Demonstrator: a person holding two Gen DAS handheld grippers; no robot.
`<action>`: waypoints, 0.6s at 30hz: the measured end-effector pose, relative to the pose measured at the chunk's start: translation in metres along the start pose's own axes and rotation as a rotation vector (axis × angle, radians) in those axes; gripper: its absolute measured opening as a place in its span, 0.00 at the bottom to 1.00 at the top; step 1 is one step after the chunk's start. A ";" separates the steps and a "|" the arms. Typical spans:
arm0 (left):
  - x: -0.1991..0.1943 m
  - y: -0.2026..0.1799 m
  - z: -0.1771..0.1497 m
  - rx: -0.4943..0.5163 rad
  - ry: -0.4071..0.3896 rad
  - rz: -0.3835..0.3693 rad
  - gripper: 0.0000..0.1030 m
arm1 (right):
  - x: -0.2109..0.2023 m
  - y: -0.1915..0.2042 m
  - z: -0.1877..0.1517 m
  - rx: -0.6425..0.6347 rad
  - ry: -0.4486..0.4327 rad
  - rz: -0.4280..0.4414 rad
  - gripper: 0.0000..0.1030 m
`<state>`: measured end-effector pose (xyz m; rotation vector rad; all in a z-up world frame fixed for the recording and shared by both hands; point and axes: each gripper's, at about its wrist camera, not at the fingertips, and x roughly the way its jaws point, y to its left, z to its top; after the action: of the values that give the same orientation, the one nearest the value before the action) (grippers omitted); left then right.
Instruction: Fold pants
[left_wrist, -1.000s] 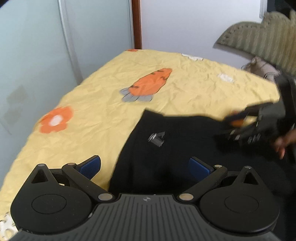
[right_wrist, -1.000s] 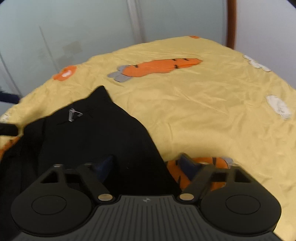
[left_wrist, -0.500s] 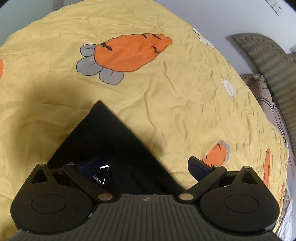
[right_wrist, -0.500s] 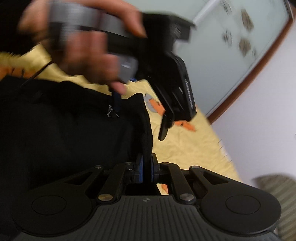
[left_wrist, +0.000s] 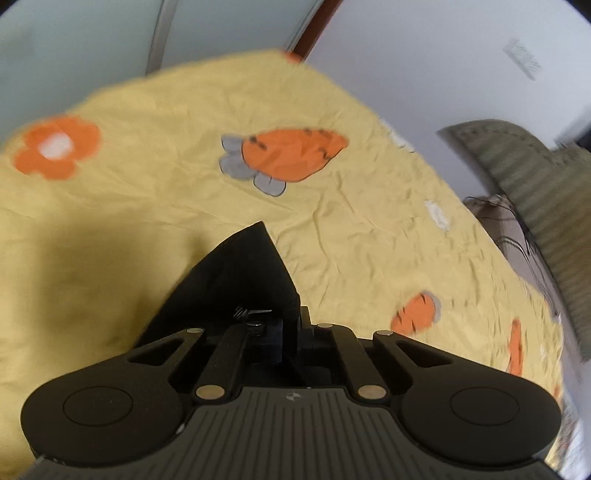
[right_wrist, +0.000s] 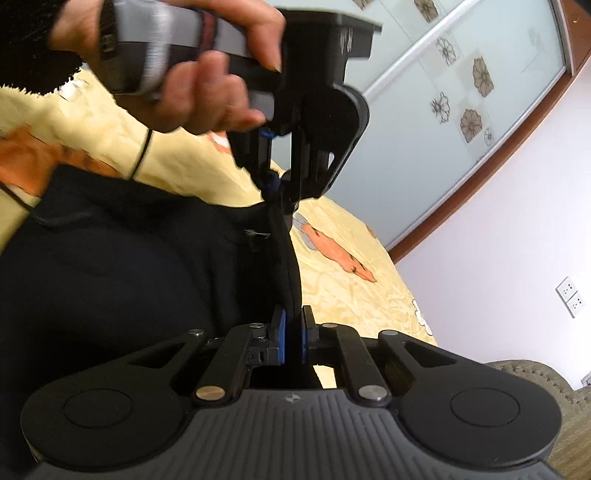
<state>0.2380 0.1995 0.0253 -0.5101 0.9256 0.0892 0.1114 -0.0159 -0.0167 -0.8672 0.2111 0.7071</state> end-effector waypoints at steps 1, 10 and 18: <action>-0.014 0.001 -0.009 0.025 -0.023 0.000 0.07 | -0.009 0.004 0.002 -0.001 -0.004 0.006 0.07; -0.071 0.056 -0.103 0.065 -0.026 0.069 0.07 | -0.065 0.073 0.000 0.016 -0.012 0.139 0.07; -0.069 0.072 -0.125 0.047 -0.011 0.100 0.08 | -0.072 0.088 -0.001 0.097 0.016 0.154 0.07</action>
<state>0.0827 0.2157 -0.0101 -0.4197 0.9405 0.1601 0.0005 -0.0125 -0.0400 -0.7696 0.3264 0.8269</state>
